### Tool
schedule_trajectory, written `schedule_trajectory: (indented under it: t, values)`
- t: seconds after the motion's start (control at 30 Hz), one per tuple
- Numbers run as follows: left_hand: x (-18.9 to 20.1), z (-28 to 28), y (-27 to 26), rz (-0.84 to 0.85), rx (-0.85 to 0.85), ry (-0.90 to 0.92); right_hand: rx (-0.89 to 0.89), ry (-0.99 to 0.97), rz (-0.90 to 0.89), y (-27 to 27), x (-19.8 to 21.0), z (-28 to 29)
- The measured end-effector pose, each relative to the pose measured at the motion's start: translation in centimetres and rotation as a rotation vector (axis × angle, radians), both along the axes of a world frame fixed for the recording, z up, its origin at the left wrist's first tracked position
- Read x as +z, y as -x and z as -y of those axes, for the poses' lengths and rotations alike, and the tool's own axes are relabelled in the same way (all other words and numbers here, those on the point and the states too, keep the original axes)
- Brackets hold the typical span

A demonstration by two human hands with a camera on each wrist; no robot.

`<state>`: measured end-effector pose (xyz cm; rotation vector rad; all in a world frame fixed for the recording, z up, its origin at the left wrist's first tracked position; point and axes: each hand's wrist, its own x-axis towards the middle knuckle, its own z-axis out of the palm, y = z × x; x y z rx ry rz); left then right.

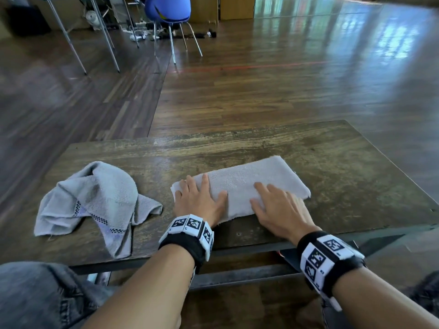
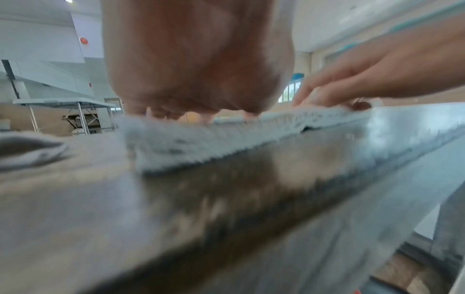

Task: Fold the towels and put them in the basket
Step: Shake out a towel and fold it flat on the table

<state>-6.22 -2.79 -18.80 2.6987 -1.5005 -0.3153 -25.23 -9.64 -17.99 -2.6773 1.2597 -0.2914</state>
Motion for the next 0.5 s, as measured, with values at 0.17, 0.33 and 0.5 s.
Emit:
schedule_trajectory:
  t: [0.17, 0.33, 0.5]
  values:
    - [2.7, -0.3, -0.4, 0.039, 0.096, 0.086, -0.040, -0.176, 0.011, 1.0, 0.5, 1.6]
    - [2.5, -2.1, -1.4, -0.239, 0.012, 0.226, 0.028, -0.353, 0.012, 2.9, -0.5, 0.1]
    - [1.7, -3.8, -2.2, -0.466, -0.052, 0.166, 0.095, -0.413, 0.071, 4.6, -1.0, -1.0]
